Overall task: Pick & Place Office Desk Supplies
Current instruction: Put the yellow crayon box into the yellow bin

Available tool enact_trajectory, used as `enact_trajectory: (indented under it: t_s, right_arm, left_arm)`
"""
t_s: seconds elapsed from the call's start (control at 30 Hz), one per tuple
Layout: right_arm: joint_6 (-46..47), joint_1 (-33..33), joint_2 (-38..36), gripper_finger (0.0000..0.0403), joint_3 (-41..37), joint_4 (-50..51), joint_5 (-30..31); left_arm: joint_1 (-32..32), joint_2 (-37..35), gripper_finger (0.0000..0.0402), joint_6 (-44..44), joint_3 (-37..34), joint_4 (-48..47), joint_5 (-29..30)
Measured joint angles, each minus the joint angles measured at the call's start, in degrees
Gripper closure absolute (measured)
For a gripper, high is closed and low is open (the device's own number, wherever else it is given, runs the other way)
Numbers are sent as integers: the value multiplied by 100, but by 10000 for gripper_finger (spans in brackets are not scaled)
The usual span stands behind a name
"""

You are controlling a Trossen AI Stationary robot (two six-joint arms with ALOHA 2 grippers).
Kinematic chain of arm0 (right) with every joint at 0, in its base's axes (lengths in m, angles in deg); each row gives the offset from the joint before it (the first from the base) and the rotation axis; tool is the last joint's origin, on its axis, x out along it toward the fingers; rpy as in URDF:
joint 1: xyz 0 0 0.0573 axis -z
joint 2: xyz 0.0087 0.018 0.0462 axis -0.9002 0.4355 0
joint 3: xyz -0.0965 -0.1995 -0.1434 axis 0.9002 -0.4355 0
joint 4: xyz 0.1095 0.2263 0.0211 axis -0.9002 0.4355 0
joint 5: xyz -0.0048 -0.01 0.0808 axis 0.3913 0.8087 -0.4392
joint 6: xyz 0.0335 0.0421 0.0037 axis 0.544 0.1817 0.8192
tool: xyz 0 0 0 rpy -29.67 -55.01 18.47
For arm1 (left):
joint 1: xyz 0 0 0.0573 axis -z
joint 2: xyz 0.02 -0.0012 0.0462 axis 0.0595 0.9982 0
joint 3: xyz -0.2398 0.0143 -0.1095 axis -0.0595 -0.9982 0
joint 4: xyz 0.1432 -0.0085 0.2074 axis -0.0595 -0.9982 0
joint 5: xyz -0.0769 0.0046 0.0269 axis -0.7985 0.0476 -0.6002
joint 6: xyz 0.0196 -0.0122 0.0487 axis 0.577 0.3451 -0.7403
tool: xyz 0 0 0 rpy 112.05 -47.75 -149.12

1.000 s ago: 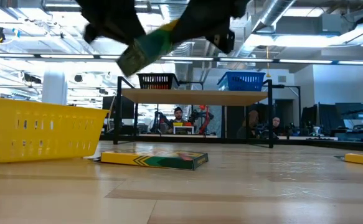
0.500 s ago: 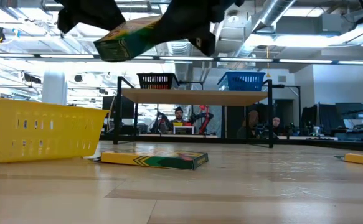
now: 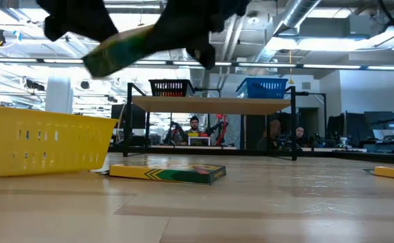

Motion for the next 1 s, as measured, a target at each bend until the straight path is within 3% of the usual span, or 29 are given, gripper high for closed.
enact_trajectory:
  t_s: [0.13,0.37,1.0]
  right_arm:
    - [-206,14,362,403,397,201,-68]
    - [-357,113,371,403,643,194,-312]
    - [-550,406,1050,403,1135,235,-483]
  left_arm:
    - [246,9,402,581,-5,-406,134]
    - [718,2,402,1700,17,-957,616]
    - [887,186,401,2552,43,-1178,510]
